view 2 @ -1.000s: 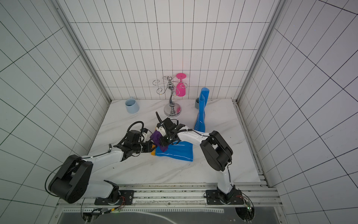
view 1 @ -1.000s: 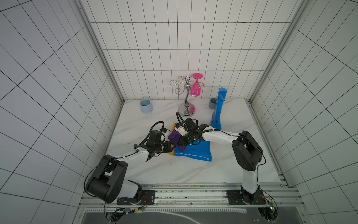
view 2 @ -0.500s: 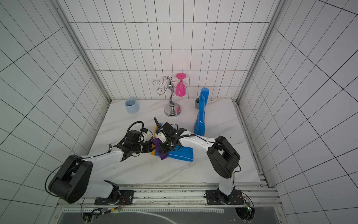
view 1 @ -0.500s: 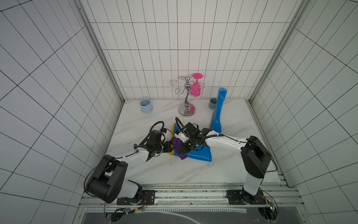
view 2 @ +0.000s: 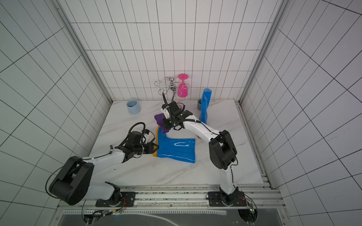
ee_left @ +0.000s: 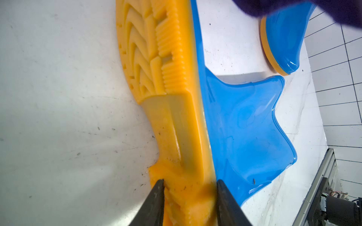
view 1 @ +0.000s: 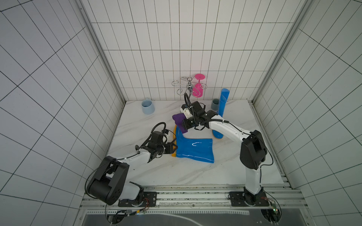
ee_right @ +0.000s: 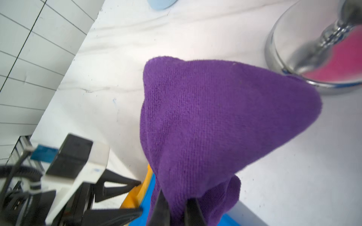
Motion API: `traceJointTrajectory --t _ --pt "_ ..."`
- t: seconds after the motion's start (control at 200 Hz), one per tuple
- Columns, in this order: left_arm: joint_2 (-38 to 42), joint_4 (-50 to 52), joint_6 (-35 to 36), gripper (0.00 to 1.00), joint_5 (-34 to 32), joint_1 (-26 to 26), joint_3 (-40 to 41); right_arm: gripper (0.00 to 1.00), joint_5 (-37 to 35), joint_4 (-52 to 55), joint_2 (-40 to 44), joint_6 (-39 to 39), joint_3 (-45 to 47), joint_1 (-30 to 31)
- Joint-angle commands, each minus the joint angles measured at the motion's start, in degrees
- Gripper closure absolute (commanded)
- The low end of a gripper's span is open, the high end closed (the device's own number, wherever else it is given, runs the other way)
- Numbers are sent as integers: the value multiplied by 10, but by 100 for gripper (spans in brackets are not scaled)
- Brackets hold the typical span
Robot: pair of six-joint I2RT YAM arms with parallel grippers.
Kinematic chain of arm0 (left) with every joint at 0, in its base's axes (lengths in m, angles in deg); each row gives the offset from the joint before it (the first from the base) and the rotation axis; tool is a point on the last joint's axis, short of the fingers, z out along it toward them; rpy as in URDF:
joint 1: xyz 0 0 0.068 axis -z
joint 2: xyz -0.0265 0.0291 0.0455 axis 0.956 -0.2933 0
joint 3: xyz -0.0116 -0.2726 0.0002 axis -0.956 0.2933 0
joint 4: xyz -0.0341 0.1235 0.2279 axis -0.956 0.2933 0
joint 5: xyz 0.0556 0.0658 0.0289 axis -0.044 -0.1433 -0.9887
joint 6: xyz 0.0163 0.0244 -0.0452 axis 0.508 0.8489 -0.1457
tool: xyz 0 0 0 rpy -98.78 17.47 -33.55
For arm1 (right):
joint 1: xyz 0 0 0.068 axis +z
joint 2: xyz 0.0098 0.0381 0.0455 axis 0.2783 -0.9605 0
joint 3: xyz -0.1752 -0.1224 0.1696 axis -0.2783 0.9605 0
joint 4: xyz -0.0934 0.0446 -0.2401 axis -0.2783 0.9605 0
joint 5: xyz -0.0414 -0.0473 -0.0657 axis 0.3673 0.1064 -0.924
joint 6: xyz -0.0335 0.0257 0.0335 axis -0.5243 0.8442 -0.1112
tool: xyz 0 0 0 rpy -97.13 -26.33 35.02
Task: Wipe the rubber boots with a cloth
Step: Wipe the dirt off the rubber boot.
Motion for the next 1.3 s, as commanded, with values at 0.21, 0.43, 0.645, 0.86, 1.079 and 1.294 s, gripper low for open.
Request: traceJointTrajectory --t 0.21,0.43,0.645,0.86,1.079,1.294 --pt "-25 40 9 59 -18 0 4 100 10 39 -105 -9 -114 -5" --pt "-25 40 9 59 -19 0 4 100 32 43 -92 -11 -49 -4" --pt "-28 42 9 59 -19 0 1 100 32 53 -50 -22 49 -2" --pt "-28 42 8 60 -20 -1 2 100 10 91 -34 -44 87 -4" --pt "-30 43 7 60 -21 -1 2 100 -38 150 -40 -53 100 -20" --pt "-36 45 7 60 -18 -3 -2 100 -84 174 -5 -49 147 -51"
